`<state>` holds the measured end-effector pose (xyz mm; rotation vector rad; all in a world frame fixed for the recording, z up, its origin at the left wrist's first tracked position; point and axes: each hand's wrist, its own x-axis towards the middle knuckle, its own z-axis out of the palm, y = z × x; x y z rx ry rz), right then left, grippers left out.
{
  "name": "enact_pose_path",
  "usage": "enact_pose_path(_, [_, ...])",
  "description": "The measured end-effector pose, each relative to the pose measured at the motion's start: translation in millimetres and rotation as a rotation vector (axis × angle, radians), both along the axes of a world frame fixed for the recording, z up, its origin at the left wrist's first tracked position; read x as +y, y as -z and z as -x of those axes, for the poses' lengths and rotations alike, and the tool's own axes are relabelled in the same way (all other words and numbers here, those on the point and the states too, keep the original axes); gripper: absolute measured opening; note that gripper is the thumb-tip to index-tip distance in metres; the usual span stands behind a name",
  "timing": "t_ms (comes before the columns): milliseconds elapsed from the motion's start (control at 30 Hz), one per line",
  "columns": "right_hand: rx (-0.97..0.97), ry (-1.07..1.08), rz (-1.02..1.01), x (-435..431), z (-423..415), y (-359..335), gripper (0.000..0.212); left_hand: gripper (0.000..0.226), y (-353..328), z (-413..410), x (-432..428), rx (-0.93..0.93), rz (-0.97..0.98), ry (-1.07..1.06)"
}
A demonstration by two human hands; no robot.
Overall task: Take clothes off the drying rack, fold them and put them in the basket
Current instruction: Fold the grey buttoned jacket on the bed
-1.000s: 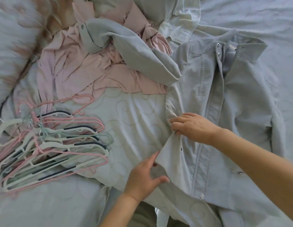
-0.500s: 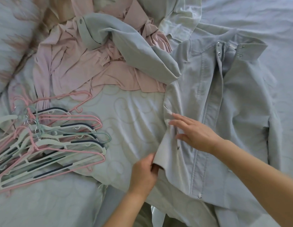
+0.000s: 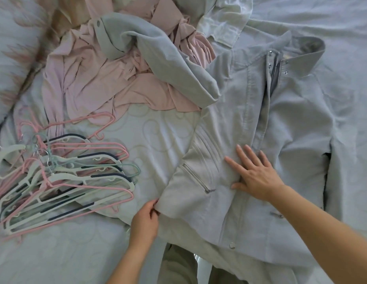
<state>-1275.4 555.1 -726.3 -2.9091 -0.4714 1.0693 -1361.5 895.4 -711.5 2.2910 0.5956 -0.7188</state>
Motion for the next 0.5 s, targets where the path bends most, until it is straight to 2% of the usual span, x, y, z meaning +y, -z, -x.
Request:
enact_pose_path(67, [-0.019,0.040,-0.013,-4.6,8.5,-5.1,0.076,0.052,3.7,-1.0,6.5,-0.017,-0.080,0.138])
enact_pose_path(167, [-0.136,0.110,-0.064,-19.9,42.2,-10.1,0.068,0.048,-1.9,-4.7,4.2,-0.220,-0.222,0.300])
enact_pose_path(233, [-0.216,0.188,-0.056,-35.8,76.9,-13.2,0.064,0.051,-8.1,-13.1,-13.4,-0.342,-0.221,0.438])
enact_pose_path(333, [-0.262,0.325,-0.004,-62.4,125.7,-27.4,0.060,0.059,-5.4,-26.8,-53.0,-0.380,-0.158,0.762])
enact_pose_path(400, [-0.279,0.500,0.024,-80.1,148.0,-39.9,0.061,0.062,-1.6,-37.6,-85.0,-0.375,-0.172,0.933])
enact_pose_path(500, [-0.305,0.997,0.082,-100.0,166.8,-49.5,0.072,0.062,-0.9,-54.9,-135.8,-0.383,-0.181,1.106])
